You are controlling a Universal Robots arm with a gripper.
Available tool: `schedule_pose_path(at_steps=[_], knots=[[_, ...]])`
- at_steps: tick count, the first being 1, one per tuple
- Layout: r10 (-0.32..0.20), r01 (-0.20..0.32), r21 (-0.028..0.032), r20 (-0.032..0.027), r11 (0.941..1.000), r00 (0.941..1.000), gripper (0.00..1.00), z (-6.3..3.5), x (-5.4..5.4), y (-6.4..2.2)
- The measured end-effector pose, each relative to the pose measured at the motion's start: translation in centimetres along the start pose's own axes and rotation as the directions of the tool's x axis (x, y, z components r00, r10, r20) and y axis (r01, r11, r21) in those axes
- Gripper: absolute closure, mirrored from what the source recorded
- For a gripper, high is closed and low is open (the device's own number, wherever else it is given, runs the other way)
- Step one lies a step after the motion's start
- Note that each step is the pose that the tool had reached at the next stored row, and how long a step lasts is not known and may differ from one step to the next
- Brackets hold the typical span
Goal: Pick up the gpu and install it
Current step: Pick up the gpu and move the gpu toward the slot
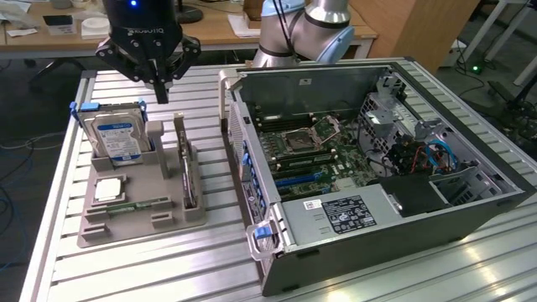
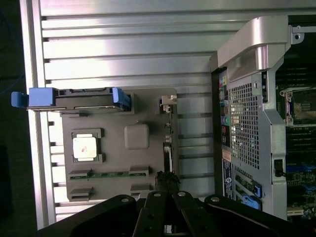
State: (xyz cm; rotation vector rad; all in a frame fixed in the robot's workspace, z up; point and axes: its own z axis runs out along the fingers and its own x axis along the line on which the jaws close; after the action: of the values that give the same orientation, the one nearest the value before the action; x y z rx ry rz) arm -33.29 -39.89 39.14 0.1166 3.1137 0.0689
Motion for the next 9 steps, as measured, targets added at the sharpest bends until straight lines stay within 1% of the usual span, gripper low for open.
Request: schedule_pose_path(at_steps=[3,4,5,8,9], knots=[[0.0,0.0,0.0,0.0001,1.0,1.0,0.89,0.0,0.0,0.0],[0.0,0.0,0.0,0.0,1.0,1.0,0.83,0.0,0.0,0.0],[0.0,0.0,0.0,0.0001,1.0,1.0,0.83,0.0,0.0,0.0],[0.0,0.0,0.0,0.0001,1.0,1.0,0.65,0.0,0.0,0.0],[0.0,0.0,0.0,0.0,1.0,1.0,0.65,0.0,0.0,0.0]])
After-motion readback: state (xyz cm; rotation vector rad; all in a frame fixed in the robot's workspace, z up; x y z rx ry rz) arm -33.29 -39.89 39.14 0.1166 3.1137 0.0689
